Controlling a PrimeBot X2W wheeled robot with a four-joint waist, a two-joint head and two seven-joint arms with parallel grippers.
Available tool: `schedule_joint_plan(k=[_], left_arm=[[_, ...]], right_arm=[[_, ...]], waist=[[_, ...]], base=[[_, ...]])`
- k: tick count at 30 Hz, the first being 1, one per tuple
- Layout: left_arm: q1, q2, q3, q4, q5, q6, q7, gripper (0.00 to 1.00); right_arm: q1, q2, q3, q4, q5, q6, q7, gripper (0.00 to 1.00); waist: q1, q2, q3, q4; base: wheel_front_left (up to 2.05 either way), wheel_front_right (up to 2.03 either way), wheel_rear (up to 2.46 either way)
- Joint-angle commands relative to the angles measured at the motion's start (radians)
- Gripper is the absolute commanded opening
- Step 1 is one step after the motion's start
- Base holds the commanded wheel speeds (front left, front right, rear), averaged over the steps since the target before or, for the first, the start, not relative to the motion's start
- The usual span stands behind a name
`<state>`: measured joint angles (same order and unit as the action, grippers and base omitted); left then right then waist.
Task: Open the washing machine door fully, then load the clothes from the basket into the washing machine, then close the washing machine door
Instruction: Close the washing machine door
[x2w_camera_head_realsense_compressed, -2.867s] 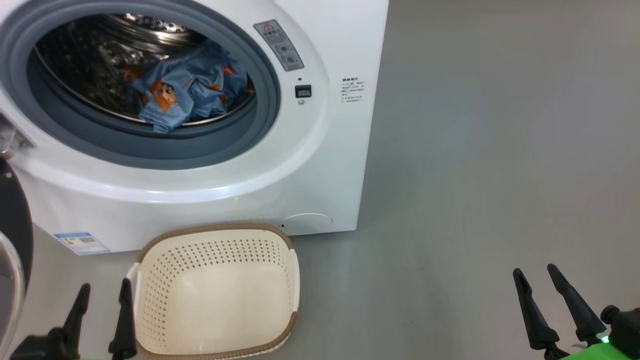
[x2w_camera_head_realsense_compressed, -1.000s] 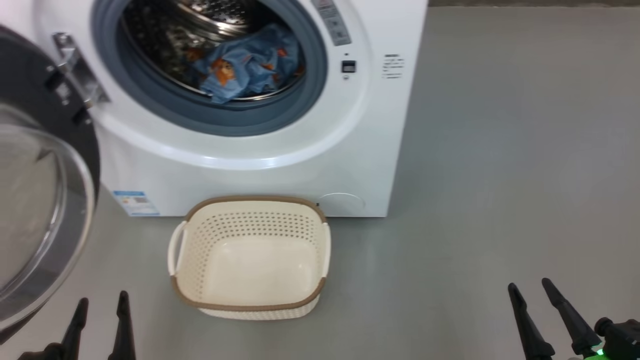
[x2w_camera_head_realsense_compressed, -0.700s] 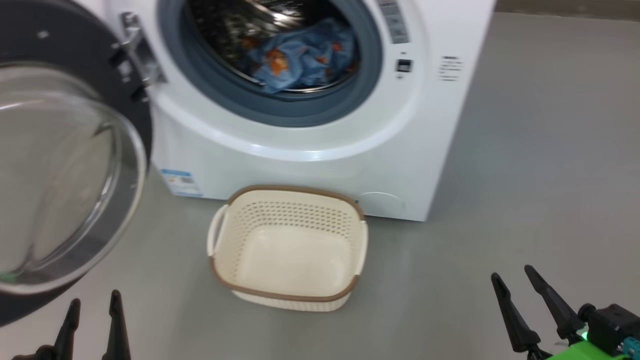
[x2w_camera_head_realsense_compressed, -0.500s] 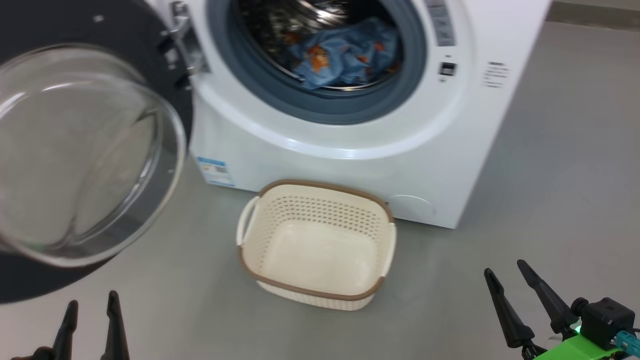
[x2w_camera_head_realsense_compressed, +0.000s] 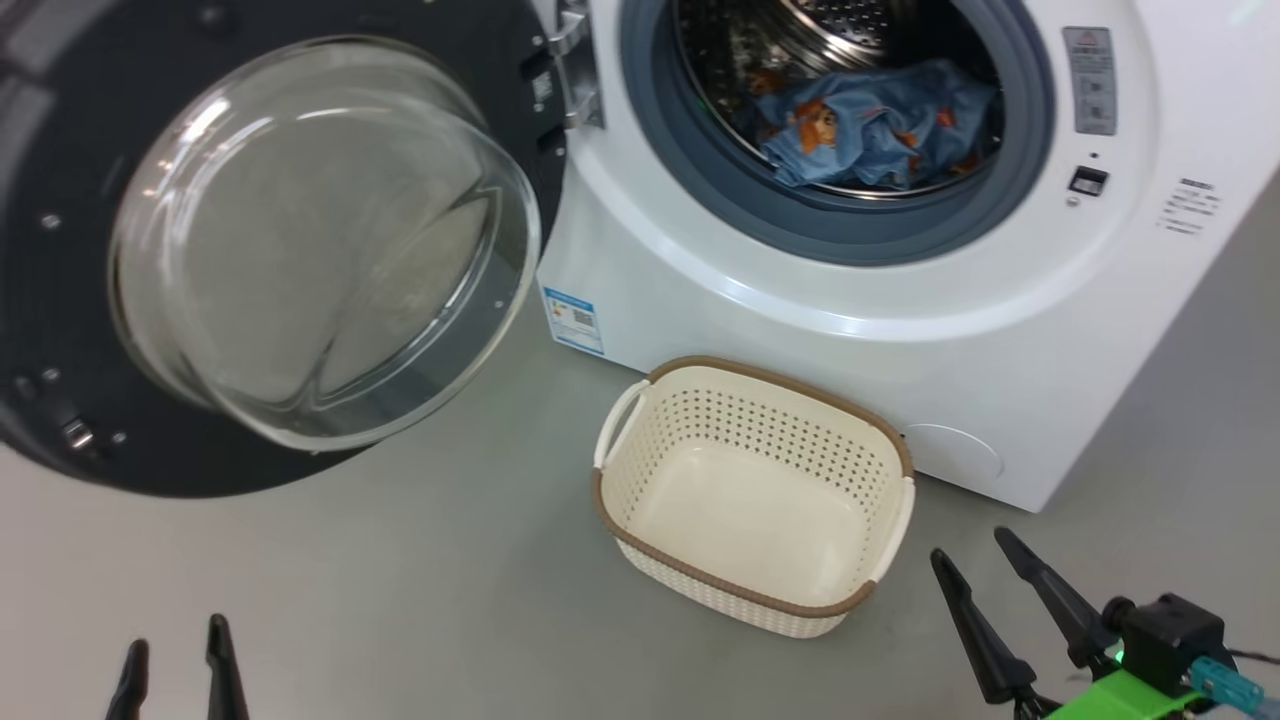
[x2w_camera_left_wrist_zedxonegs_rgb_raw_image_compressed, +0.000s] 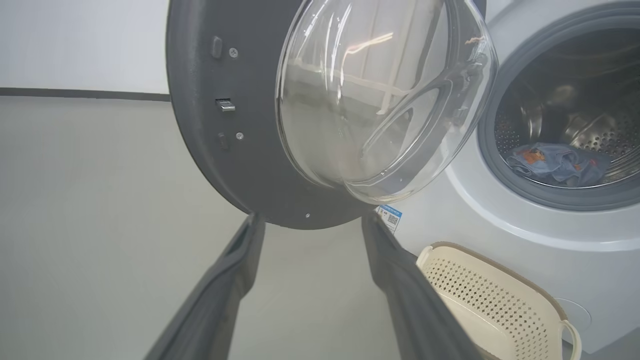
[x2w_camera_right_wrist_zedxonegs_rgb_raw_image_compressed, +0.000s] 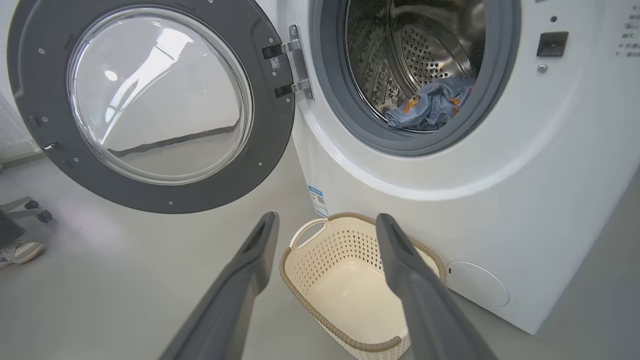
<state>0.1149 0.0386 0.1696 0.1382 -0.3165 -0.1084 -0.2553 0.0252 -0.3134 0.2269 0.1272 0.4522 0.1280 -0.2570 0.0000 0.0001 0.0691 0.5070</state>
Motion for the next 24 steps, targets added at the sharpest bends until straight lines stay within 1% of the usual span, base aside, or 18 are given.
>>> schedule_joint_plan(k=[1,7,12,13,14,15,16,18,20,24], left_arm=[[-0.007,0.012,0.031,-0.038,-0.011,0.014,-0.006,1.00],[0.012,0.012,0.030,-0.058,-0.024,0.030,-0.006,1.00],[0.019,0.012,0.029,-0.071,-0.030,0.035,-0.006,1.00],[0.016,0.012,0.033,-0.078,-0.037,0.034,-0.006,0.80],[0.013,0.012,0.040,-0.086,-0.045,0.034,-0.006,0.44],[0.008,0.012,0.049,-0.095,-0.056,0.033,-0.006,0.18],[0.001,0.012,0.061,-0.107,-0.067,0.030,-0.006,0.00],[-0.019,0.012,0.095,-0.135,-0.068,0.020,-0.006,0.00],[-0.052,0.024,0.134,-0.163,-0.074,0.007,-0.006,0.00],[-0.150,0.095,0.202,-0.194,-0.119,-0.012,-0.006,0.00]], right_arm=[[-0.049,-0.026,0.031,-0.014,0.026,0.003,-0.005,1.00],[-0.072,-0.034,0.056,0.001,0.039,0.003,-0.005,1.00],[-0.073,-0.033,0.065,0.003,0.042,0.003,-0.005,1.00],[-0.072,-0.032,0.066,0.003,0.042,0.003,-0.005,1.00],[-0.071,-0.032,0.066,0.003,0.042,0.003,-0.005,1.00],[-0.069,-0.031,0.064,0.003,0.043,0.003,-0.005,1.00],[-0.066,-0.031,0.061,0.002,0.043,0.003,-0.005,1.00],[-0.060,-0.030,0.053,0.000,0.042,0.003,-0.005,1.00],[-0.051,-0.028,0.042,-0.002,0.040,0.003,-0.005,1.00],[-0.034,-0.022,0.016,-0.011,0.034,0.003,-0.005,1.00]], waist=[[0.0000,-0.0001,0.003,0.020],[0.0000,-0.0001,-0.001,0.021],[0.0000,-0.0001,-0.004,0.019],[0.0000,-0.0001,-0.004,0.019],[0.0000,-0.0001,-0.003,0.019],[0.0000,-0.0001,-0.002,0.018],[0.0000,-0.0001,0.000,0.018],[0.0000,-0.0001,0.004,0.017],[0.0000,-0.0001,0.007,0.017],[0.0000,-0.0001,0.014,0.015]], base=[[0.00,0.00,0.00],[0.00,0.00,0.00],[0.00,0.00,0.00],[0.00,0.00,0.00],[0.00,0.00,0.00],[0.00,0.00,0.00],[0.00,0.00,0.00],[0.00,0.00,0.00],[0.00,0.00,0.00],[0.00,0.00,0.00]])
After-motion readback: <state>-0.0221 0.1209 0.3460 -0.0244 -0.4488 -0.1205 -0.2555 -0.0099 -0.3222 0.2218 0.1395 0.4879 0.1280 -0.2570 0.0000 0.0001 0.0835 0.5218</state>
